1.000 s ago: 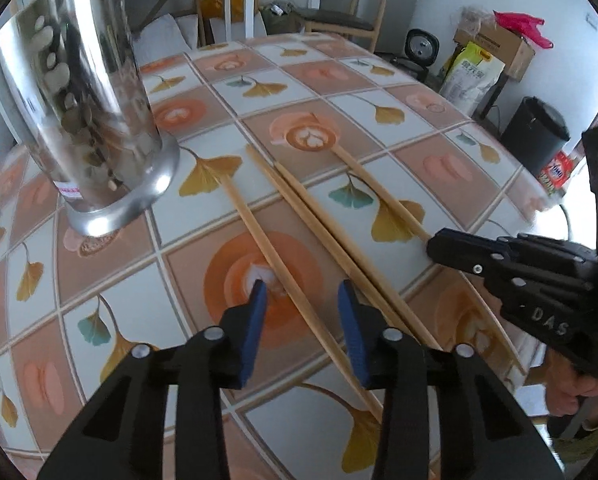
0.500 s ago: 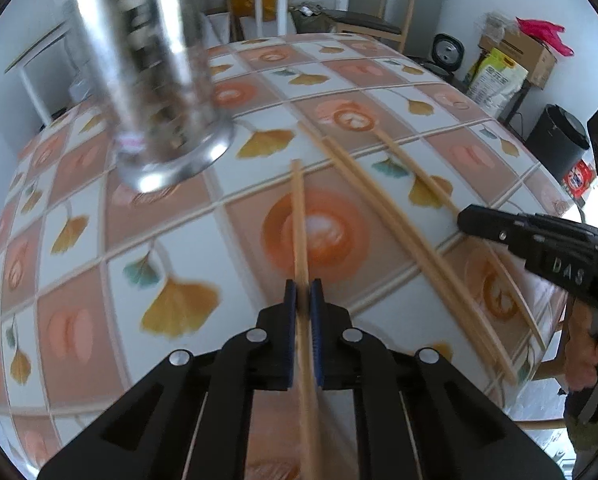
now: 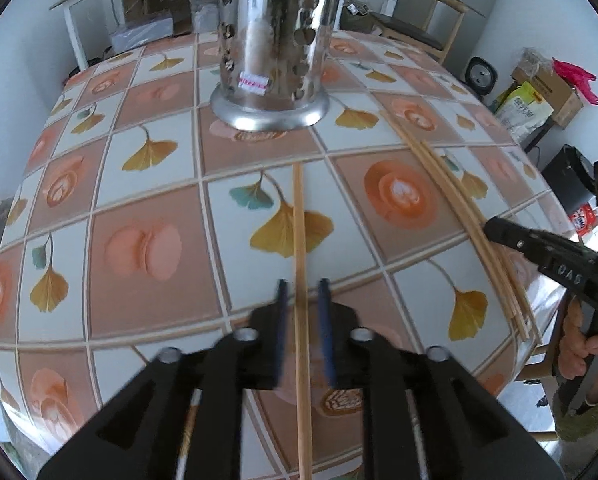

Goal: Organize utensils
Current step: 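Grasp a wooden chopstick with the left tool while the right tool grasps another, then lift the chopstick toward the holder with the left tool while the right lifts its chopstick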

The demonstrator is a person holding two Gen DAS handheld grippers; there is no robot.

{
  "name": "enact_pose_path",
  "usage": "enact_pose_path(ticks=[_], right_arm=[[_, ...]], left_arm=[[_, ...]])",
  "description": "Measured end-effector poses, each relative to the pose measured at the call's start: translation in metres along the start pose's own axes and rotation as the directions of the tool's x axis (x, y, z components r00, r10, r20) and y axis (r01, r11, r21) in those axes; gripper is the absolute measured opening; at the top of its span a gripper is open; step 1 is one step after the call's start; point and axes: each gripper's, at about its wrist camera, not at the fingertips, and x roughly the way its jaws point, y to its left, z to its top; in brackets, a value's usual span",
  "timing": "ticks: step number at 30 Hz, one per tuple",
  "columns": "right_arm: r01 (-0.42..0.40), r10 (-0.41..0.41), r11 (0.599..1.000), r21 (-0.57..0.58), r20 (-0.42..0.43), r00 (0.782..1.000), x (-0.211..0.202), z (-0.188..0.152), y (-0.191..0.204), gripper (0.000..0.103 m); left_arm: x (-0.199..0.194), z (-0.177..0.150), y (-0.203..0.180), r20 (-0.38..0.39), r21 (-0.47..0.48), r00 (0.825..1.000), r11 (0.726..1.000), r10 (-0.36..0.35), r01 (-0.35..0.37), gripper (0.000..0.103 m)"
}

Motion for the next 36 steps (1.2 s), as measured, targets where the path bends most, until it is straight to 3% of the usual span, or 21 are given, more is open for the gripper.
enact_pose_path(ticks=[3,11,19,27,36], right_arm=[[0.004,-0.004,1.0,-0.004,0.0,1.0,0.0,0.0,0.001,0.004],[-0.003,0.003,1.0,-0.003,-0.003,1.0,0.0,0.001,-0.001,0.004],[-0.014,0.014,1.0,0.002,-0.008,1.0,0.0,0.002,-0.002,0.004],[-0.032,0.033,0.999,0.024,-0.032,0.999,-0.001,0.005,-0.01,0.004],[0.005,-0.007,0.999,-0.034,-0.054,0.999,0.008,0.025,-0.007,0.014]], left_arm=[[0.0,0.012,-0.002,0.009,0.015,1.0,1.0,-0.012,0.012,0.026],[0.026,0.044,-0.005,-0.011,0.054,1.0,0.998,0.011,-0.01,0.026],[0.046,0.062,-0.013,-0.015,0.114,0.997,0.991,0.072,-0.07,0.025],[0.05,0.069,-0.006,0.0,0.105,0.994,0.989,0.106,-0.106,0.007],[0.048,0.067,-0.001,0.007,0.084,0.997,0.994,0.074,-0.075,0.006]])
